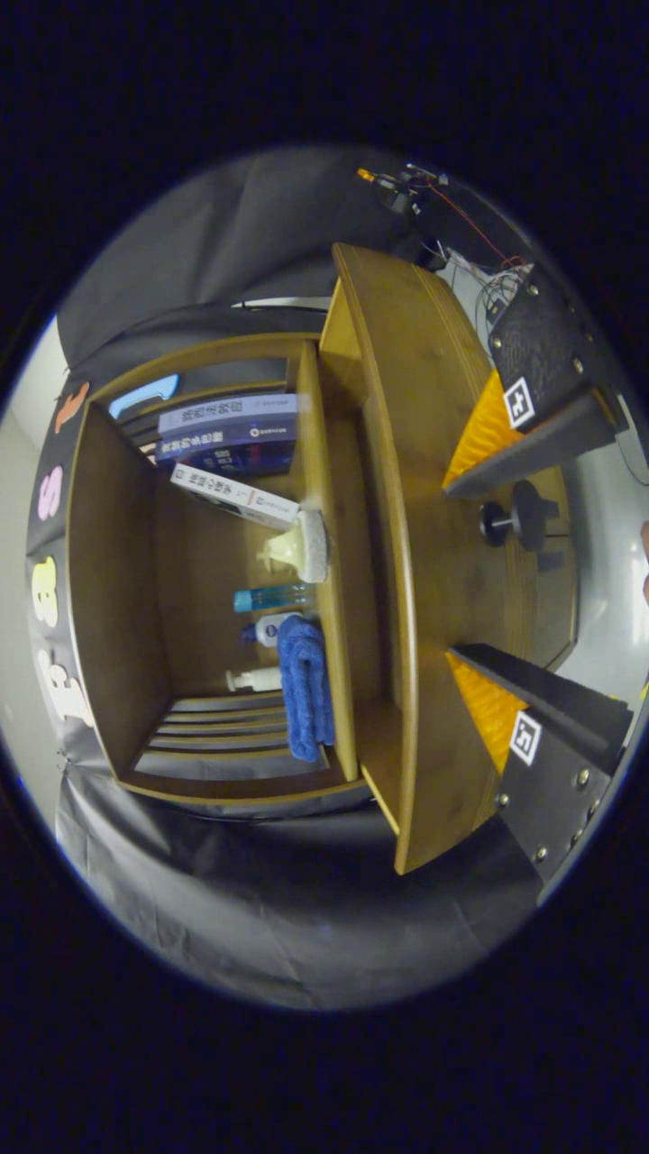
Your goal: Pull open the drawer, take out the items inside it, and place them on the countertop above the cabinet.
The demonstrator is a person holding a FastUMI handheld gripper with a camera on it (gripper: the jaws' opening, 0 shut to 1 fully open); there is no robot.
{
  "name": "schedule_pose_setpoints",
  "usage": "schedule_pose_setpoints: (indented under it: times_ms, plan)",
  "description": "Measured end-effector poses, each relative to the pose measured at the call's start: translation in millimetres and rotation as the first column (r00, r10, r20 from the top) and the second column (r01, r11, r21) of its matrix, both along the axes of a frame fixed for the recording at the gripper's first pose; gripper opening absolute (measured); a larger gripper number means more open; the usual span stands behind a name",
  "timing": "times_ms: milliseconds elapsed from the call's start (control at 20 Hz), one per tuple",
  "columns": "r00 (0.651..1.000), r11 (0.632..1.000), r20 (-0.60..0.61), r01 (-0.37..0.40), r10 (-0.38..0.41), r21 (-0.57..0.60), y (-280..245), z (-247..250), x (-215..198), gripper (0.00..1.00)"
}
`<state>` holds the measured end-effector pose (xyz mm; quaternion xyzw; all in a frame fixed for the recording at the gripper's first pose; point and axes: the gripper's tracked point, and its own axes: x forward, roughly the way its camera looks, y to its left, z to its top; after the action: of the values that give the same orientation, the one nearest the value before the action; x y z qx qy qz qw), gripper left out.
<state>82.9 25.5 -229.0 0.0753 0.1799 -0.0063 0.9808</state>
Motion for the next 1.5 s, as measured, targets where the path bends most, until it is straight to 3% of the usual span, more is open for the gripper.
schedule_pose_setpoints:
  times_ms: [1000,1500]
  plan:
    - [0.999,0.998,-0.018,-0.048,0.048,0.032,1.6,-18.6,89.5,0.98]
    - [0.999,0.997,-0.017,-0.044,0.045,0.071,1.3,-24.0,112.3,0.99]
